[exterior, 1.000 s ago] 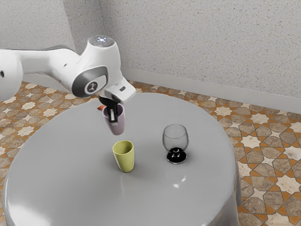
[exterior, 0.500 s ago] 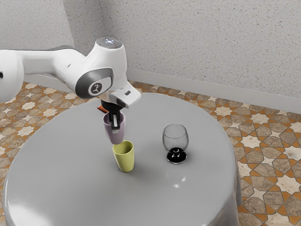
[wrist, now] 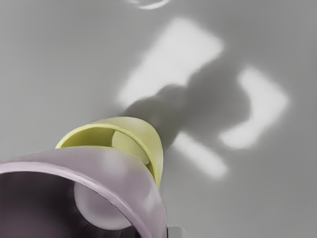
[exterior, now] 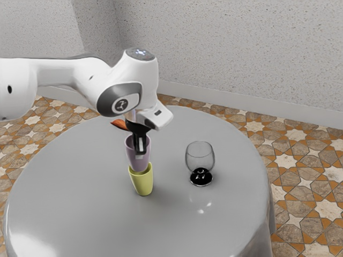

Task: Place the left cup onto the right cup

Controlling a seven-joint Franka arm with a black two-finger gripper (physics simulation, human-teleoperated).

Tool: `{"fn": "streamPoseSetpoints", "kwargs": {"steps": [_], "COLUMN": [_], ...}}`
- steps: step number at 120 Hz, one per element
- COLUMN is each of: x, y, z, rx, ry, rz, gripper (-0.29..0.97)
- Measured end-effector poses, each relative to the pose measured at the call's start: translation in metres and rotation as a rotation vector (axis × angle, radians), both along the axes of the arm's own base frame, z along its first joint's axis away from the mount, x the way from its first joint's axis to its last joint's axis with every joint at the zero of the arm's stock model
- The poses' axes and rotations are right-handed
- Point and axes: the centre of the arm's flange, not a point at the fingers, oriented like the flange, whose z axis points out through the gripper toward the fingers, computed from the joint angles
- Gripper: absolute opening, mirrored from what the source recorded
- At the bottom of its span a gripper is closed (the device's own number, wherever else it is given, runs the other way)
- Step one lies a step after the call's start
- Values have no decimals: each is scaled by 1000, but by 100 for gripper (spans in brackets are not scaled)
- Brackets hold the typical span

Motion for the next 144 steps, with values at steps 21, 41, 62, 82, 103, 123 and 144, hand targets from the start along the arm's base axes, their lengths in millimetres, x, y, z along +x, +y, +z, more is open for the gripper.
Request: {"fn": "streamPoseSetpoints", "kwargs": {"steps": [21, 41, 62, 82, 103, 123, 144], "x": [6, 13, 17, 20, 20, 18, 20], "y": [12, 1, 3, 5, 3, 5, 15], "z": [-1, -1, -16, -32, -37, -25, -8], "rx": [12, 28, 39, 52, 51, 29, 8], "ry": [-1, -4, 20, 44, 53, 42, 23], "rz": [28, 15, 28, 36, 35, 35, 45], "gripper": [-11, -11, -11, -11, 1, 36, 54]}}
